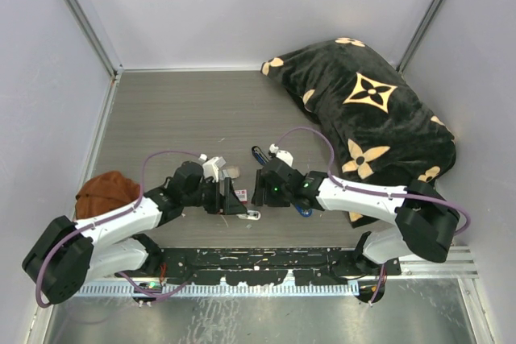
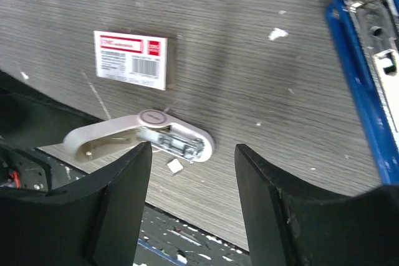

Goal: Load the staples into the stapler
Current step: Adjust the staple in the stapler, then close the stapler at the center of the board.

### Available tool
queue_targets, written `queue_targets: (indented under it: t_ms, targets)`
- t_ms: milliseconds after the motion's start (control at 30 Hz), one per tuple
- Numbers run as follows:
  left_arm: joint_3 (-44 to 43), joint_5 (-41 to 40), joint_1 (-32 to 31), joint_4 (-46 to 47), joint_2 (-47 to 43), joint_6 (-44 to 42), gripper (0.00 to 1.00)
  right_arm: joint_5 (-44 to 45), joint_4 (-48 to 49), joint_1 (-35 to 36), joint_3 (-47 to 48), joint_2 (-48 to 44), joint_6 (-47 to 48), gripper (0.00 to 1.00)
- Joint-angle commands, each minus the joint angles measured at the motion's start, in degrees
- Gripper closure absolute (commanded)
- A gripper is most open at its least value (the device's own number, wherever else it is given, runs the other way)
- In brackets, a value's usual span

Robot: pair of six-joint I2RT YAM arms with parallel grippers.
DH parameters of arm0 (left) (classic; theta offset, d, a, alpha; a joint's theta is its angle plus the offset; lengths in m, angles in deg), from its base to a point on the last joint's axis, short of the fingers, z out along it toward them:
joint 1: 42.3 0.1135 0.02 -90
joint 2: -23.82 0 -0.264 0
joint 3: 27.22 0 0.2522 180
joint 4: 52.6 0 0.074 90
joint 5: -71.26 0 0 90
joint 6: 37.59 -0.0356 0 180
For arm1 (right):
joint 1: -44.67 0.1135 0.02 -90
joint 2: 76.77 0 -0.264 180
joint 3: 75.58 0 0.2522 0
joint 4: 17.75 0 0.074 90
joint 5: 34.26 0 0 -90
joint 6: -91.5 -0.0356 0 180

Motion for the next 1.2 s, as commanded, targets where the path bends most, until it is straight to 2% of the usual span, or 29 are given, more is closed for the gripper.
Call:
queue_targets:
  t_ms: [0, 367, 600, 833, 1167]
  targets:
    - [-3.27, 3.25, 0.32, 2.88, 0.14, -1.57, 0.35, -0.44, 1.49, -1.30, -2.60, -2.22, -0.69, 0.38]
    - [-3.47, 4.57, 0.32, 2.68, -0.04, -1.49, 0.35, -4.96, 9.35, -1.64, -7.31, -1.59, -3.79, 0.46]
    - [-3.78, 5.31, 0.30, 3.89, 0.87, -1.02, 0.35, -7.80, 14.82, -1.66, -9.29, 0.51, -5.88, 0.59]
    - [-3.78, 5.90, 0.05, 6.42, 2.56, 0.10, 0.35, -8.99, 16.60, -1.67, -9.81, 2.03, -6.27, 0.69]
    - [-4.67, 6.05, -2.22, 9.15, 5.65, 1.07, 0.36, -9.97, 18.21, -1.61, -9.32, 3.47, -6.87, 0.76]
